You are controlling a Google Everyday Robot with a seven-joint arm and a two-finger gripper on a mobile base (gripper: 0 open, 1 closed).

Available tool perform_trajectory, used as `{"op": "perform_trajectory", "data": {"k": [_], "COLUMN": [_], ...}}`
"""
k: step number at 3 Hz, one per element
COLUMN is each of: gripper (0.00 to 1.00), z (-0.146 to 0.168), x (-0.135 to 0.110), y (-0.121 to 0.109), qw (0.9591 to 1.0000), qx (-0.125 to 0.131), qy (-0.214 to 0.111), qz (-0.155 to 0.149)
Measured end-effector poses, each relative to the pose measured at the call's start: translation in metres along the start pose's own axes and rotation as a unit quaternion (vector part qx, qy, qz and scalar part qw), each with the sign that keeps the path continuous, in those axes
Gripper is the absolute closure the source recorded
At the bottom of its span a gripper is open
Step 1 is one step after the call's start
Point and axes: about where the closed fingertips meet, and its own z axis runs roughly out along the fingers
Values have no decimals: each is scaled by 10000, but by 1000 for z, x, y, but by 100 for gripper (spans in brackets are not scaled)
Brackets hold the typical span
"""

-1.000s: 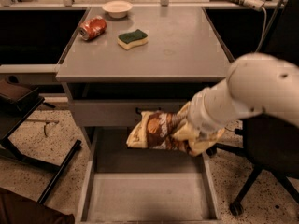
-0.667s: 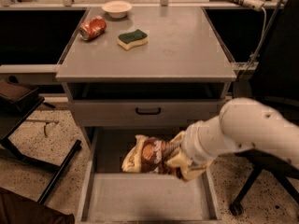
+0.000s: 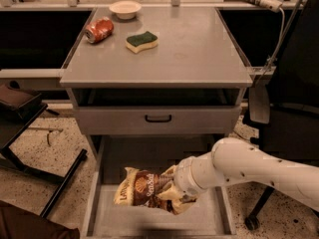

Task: Place brown chip bag into middle drawer

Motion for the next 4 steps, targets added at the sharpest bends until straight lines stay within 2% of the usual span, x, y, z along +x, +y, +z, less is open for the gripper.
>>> {"op": "perform_trajectory", "data": {"k": [1,2,3,4], "gripper": [100,100,100,100], "z": [0,20,67,119], "x": [0,-1,-2,12], "y": [0,-10,-35,-49], "qw": [10000,9998,9983,9963], "qx": [0,66,259,434], "qy": [0,-169,-460,-586], "qz": [0,58,260,464]}}
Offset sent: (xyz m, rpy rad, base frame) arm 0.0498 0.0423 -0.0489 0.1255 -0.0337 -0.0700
